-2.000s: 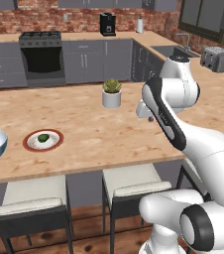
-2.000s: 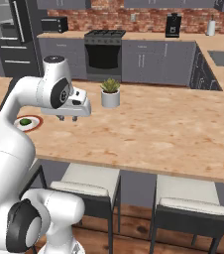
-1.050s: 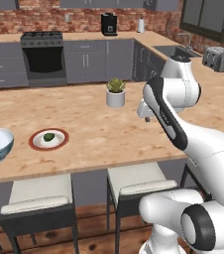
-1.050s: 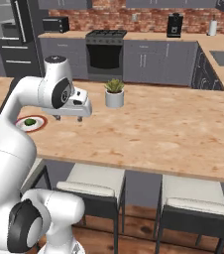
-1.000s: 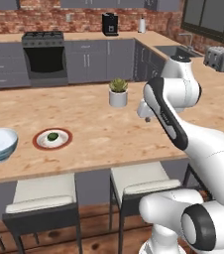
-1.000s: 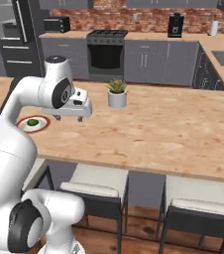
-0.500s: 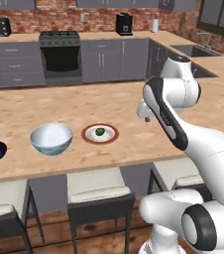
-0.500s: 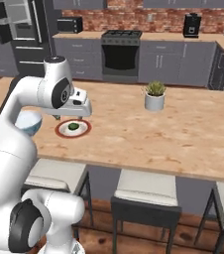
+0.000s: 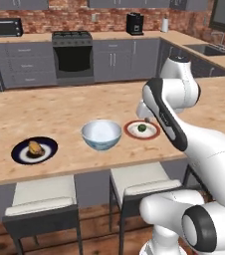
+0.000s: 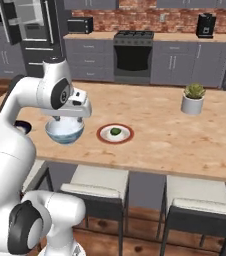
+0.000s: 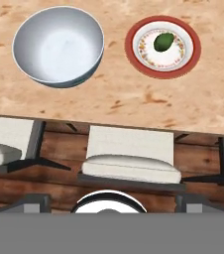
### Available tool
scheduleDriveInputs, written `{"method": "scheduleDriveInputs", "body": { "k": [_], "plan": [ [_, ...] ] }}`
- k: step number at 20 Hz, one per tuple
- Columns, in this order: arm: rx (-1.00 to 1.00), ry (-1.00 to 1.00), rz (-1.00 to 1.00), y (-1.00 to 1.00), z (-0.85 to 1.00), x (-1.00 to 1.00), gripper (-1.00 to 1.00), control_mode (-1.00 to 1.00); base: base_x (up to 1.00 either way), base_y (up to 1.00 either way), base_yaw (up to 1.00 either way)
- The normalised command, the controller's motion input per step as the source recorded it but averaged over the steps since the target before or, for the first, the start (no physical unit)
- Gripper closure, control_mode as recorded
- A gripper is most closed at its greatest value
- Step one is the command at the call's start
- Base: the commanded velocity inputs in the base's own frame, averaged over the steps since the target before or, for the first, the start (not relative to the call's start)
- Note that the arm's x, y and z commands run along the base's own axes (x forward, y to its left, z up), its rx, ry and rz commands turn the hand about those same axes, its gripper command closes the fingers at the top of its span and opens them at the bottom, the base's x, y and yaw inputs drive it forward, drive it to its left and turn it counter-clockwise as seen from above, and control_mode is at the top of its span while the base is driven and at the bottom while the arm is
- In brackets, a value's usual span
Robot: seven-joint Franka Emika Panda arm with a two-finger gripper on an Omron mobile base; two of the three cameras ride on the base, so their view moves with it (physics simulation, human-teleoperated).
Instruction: Pick the chicken drumstick and avocado from their plates and place them in the bowl. Then put the bowl in the fridge.
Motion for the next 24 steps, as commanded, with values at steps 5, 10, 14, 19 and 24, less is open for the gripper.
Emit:
{"method": "scheduleDriveInputs", "body": {
  "k": [5, 10, 14, 19, 24],
  "plan": [
    [0.0, 0.0, 0.0, 0.0, 0.0, 0.0, -1.0, 1.0, 0.25, 0.61, -0.17],
    [0.0, 0.0, 0.0, 0.0, 0.0, 0.0, -1.0, 1.0, 0.32, 0.38, -0.15],
    [0.0, 0.0, 0.0, 0.0, 0.0, 0.0, -1.0, 1.0, 0.39, 0.4, -0.05],
    [0.0, 0.0, 0.0, 0.0, 0.0, 0.0, -1.0, 1.0, 0.36, 0.6, 0.09],
    [0.0, 0.0, 0.0, 0.0, 0.0, 0.0, -1.0, 1.0, 0.38, 0.56, 0.22]
  ]
}}
